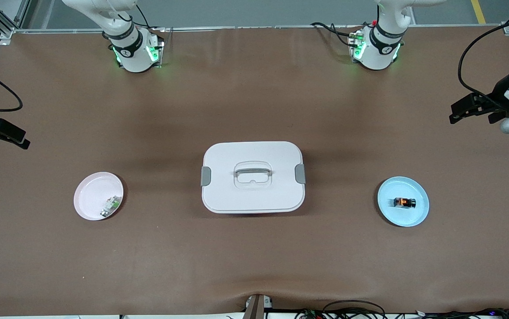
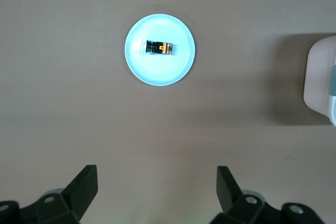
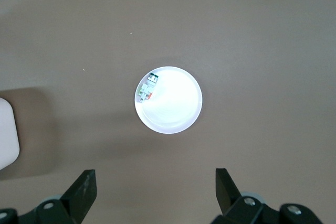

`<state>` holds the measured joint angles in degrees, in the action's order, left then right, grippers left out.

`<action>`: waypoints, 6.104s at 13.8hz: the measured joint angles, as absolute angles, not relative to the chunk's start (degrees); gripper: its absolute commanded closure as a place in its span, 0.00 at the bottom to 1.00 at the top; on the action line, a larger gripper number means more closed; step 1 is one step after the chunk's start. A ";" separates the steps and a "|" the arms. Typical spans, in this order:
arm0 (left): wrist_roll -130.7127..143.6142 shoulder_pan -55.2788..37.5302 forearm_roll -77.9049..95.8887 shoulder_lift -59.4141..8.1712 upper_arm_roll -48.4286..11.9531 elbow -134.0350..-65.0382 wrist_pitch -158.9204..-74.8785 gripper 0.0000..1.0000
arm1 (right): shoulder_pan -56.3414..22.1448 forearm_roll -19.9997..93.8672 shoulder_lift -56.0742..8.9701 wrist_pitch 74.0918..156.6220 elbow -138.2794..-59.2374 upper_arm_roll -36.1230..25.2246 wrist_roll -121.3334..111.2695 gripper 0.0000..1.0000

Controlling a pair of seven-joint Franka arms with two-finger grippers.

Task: Transfer orange switch to right arm and place
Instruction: 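Move the left gripper toward the black-and-orange switch on the blue plate, then lower the left gripper over the switch on the blue plate, then close the left gripper on the black-and-orange switch, then lift the switch with the left gripper and carry it over the box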

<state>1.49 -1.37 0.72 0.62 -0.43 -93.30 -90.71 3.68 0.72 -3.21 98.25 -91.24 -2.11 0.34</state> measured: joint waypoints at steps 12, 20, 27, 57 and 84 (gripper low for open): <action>1.49 -1.30 0.72 0.04 -0.40 -93.27 -90.40 0.00 | 3.66 0.68 -1.35 89.50 -86.74 -2.06 0.31 0.00; 1.42 -1.00 0.72 -4.39 -0.36 -93.28 -93.47 0.00 | 3.80 0.62 -1.81 89.43 -86.74 -2.34 0.31 0.00; 1.00 -2.17 0.25 -13.46 -0.67 -93.81 -106.37 0.00 | 3.80 0.58 -1.81 88.17 -86.71 -2.43 0.31 0.00; -2.89 -0.28 -5.40 -35.65 -0.60 -101.66 -137.22 0.00 | 3.81 0.56 -1.81 88.28 -86.50 -2.52 0.32 0.00; 4.89 0.34 2.49 -32.12 -0.76 -99.49 -130.70 0.84 | 3.82 0.56 -1.89 88.27 -86.53 -2.57 0.32 0.00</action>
